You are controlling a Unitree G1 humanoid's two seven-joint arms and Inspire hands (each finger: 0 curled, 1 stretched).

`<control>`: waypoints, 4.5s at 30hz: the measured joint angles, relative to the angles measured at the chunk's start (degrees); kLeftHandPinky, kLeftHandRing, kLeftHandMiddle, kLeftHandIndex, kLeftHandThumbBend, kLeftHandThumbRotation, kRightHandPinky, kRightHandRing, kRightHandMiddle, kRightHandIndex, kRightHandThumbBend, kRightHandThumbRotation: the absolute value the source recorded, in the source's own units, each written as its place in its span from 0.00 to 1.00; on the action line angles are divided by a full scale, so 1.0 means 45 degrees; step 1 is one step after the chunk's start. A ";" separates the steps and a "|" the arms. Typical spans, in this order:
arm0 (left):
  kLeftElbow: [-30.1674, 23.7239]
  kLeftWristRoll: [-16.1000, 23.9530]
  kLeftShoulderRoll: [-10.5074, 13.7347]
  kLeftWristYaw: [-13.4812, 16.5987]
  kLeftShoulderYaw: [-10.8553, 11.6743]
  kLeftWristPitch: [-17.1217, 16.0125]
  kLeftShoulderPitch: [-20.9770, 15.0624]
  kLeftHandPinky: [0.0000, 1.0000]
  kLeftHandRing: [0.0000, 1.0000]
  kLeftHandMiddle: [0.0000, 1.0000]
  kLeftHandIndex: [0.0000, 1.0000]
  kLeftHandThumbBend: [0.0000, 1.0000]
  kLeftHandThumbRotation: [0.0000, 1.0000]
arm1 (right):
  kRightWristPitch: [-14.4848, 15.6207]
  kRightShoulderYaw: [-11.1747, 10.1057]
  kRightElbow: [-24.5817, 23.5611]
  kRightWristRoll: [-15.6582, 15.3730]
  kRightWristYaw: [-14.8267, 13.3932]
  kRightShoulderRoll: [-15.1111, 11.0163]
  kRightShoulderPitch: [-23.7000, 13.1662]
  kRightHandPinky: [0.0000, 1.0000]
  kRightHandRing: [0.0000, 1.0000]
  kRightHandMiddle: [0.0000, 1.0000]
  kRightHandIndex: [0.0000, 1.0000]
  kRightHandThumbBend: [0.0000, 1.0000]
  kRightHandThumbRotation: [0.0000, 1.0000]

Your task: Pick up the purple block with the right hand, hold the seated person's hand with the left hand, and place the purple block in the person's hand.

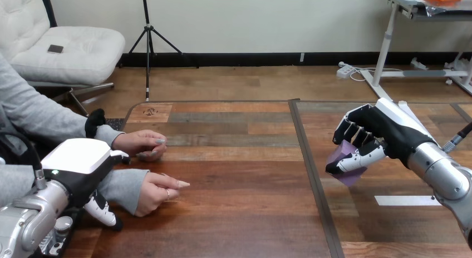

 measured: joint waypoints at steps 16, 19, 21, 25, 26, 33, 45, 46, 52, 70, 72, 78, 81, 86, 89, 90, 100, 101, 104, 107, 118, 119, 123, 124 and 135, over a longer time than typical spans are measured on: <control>0.0496 0.0084 -0.0082 0.1244 -0.0250 0.0207 -0.0100 0.74 0.77 0.78 0.74 0.99 0.02 | -0.0121 -0.0001 0.0000 0.0007 -0.0086 -0.0001 0.0003 0.37 0.39 0.42 0.43 0.87 0.00; 0.0693 0.0053 -0.0130 0.1656 -0.0252 0.0248 -0.0101 0.70 0.74 0.75 0.73 0.97 0.01 | -0.0121 -0.0004 0.0000 0.0027 -0.0086 -0.0002 0.0003 0.37 0.39 0.42 0.42 0.87 0.00; 0.0816 0.0008 -0.0160 0.1873 -0.0252 0.0276 -0.0101 0.67 0.72 0.73 0.71 0.95 0.00 | -0.0120 -0.0005 0.0000 0.0043 -0.0086 -0.0001 0.0003 0.36 0.39 0.42 0.42 0.87 0.00; 0.0975 -0.0152 -0.0201 0.2013 -0.0252 0.0337 -0.0101 0.60 0.66 0.70 0.69 0.91 0.00 | -0.0106 -0.0006 0.0000 0.0044 -0.0104 -0.0001 0.0003 0.37 0.39 0.42 0.42 0.88 0.00; 0.1006 -0.0246 -0.0214 0.2013 -0.0252 0.0350 -0.0101 0.58 0.65 0.69 0.69 0.91 0.00 | -0.0100 -0.0006 0.0000 0.0043 -0.0116 -0.0002 0.0004 0.37 0.39 0.42 0.42 0.88 0.00; 0.1047 -0.0561 -0.0324 0.1990 -0.0252 0.0542 -0.0099 0.48 0.55 0.62 0.65 0.88 0.00 | -0.0094 -0.0007 0.0000 0.0051 -0.0130 -0.0003 0.0005 0.37 0.40 0.43 0.43 0.87 0.00; 0.1409 -0.1015 -0.0474 0.2279 -0.0249 0.0365 -0.0146 0.34 0.41 0.49 0.53 0.84 0.00 | -0.0110 -0.0029 -0.0001 0.0099 -0.0129 -0.0004 0.0005 0.36 0.39 0.43 0.43 0.88 0.00; 0.1477 -0.1059 -0.0477 0.2307 -0.0249 0.0316 -0.0165 0.33 0.40 0.48 0.52 0.84 0.00 | -0.0110 -0.0034 -0.0001 0.0100 -0.0129 -0.0004 0.0005 0.36 0.39 0.43 0.43 0.88 0.00; 0.2052 -0.1343 -0.0496 0.2584 -0.0250 -0.0160 -0.0332 0.28 0.35 0.44 0.47 0.81 0.00 | -0.0111 -0.0068 -0.0001 0.0100 -0.0129 -0.0005 0.0005 0.36 0.39 0.43 0.43 0.88 0.00; 0.2549 -0.1943 -0.0576 0.2890 -0.0249 -0.0709 -0.0447 0.26 0.33 0.41 0.44 0.78 0.00 | -0.0117 -0.0068 0.0000 0.0098 -0.0132 -0.0005 0.0005 0.37 0.39 0.43 0.43 0.88 0.00; 0.2561 -0.1996 -0.0580 0.2897 -0.0248 -0.0711 -0.0448 0.26 0.34 0.41 0.44 0.78 0.00 | -0.0117 -0.0068 0.0000 0.0096 -0.0133 -0.0005 0.0005 0.37 0.39 0.43 0.43 0.88 0.00; 0.2585 -0.2044 -0.0589 0.2901 -0.0248 -0.0710 -0.0447 0.27 0.34 0.42 0.43 0.79 0.00 | -0.0116 -0.0068 0.0000 0.0096 -0.0134 -0.0005 0.0005 0.37 0.39 0.42 0.43 0.88 0.00; 0.2585 -0.2048 -0.0607 0.2899 -0.0248 -0.0708 -0.0447 0.27 0.35 0.42 0.43 0.79 0.00 | -0.0113 -0.0068 -0.0001 0.0097 -0.0133 -0.0004 0.0005 0.37 0.39 0.43 0.43 0.88 0.00; 0.2583 -0.2096 -0.0648 0.2841 -0.0245 -0.0678 -0.0447 0.27 0.35 0.42 0.43 0.79 0.00 | -0.0102 -0.0068 -0.0001 0.0098 -0.0133 -0.0004 0.0005 0.37 0.39 0.43 0.43 0.87 0.00; 0.2582 -0.2152 -0.0660 0.2817 -0.0244 -0.0678 -0.0445 0.27 0.35 0.42 0.43 0.79 0.00 | -0.0102 -0.0068 0.0000 0.0098 -0.0133 -0.0005 0.0005 0.37 0.39 0.43 0.43 0.87 0.00; 0.2583 -0.2171 -0.0665 0.2818 -0.0244 -0.0679 -0.0445 0.27 0.35 0.42 0.43 0.80 0.00 | -0.0101 -0.0068 0.0000 0.0097 -0.0133 -0.0005 0.0005 0.37 0.39 0.43 0.43 0.87 0.00; 0.2575 -0.2308 -0.0729 0.2844 -0.0242 -0.0671 -0.0427 0.26 0.33 0.40 0.42 0.79 0.00 | -0.0090 -0.0067 0.0000 0.0097 -0.0133 -0.0005 0.0006 0.37 0.39 0.43 0.43 0.87 0.00; 0.2567 -0.2317 -0.0741 0.2857 -0.0241 -0.0661 -0.0417 0.26 0.32 0.40 0.42 0.79 0.00 | -0.0090 -0.0068 -0.0001 0.0097 -0.0132 -0.0005 0.0005 0.37 0.39 0.43 0.43 0.87 0.00; 0.2432 -0.2382 -0.0787 0.2862 -0.0226 -0.0517 -0.0341 0.25 0.31 0.39 0.41 0.79 0.00 | -0.0094 -0.0068 -0.0001 0.0097 -0.0131 -0.0005 0.0007 0.37 0.39 0.43 0.43 0.87 0.00; 0.2234 -0.2471 -0.0873 0.2872 -0.0167 -0.0328 -0.0237 0.24 0.31 0.39 0.40 0.79 0.00 | -0.0097 -0.0068 0.0000 0.0098 -0.0115 -0.0008 0.0008 0.37 0.40 0.43 0.43 0.87 0.00; 0.0907 -0.2561 -0.1028 0.2918 0.0208 0.0103 0.0499 0.23 0.30 0.37 0.39 0.79 0.00 | -0.0110 -0.0068 -0.0001 0.0098 -0.0062 -0.0007 0.0039 0.36 0.38 0.42 0.42 0.88 0.00; 0.0770 -0.2559 -0.1033 0.2921 0.0243 0.0137 0.0573 0.23 0.30 0.37 0.38 0.80 0.00 | -0.0114 -0.0067 -0.0001 0.0097 -0.0062 -0.0007 0.0046 0.36 0.38 0.42 0.42 0.88 0.00; 0.0241 -0.2549 -0.1066 0.2986 0.0383 0.0259 0.0867 0.24 0.30 0.36 0.38 0.81 0.00 | -0.0116 -0.0068 0.0000 0.0096 -0.0062 -0.0008 0.0080 0.37 0.39 0.42 0.42 0.88 0.00; 0.0130 -0.2549 -0.1074 0.3010 0.0417 0.0276 0.0939 0.24 0.30 0.36 0.37 0.81 0.00 | -0.0116 -0.0067 0.0000 0.0096 -0.0062 -0.0007 0.0088 0.37 0.39 0.42 0.42 0.88 0.00; -0.0999 -0.2554 -0.1162 0.3117 0.0815 0.0308 0.1616 0.24 0.29 0.34 0.36 0.80 0.00 | -0.0102 -0.0064 0.0000 0.0093 -0.0061 -0.0008 0.0171 0.37 0.39 0.43 0.43 0.87 0.00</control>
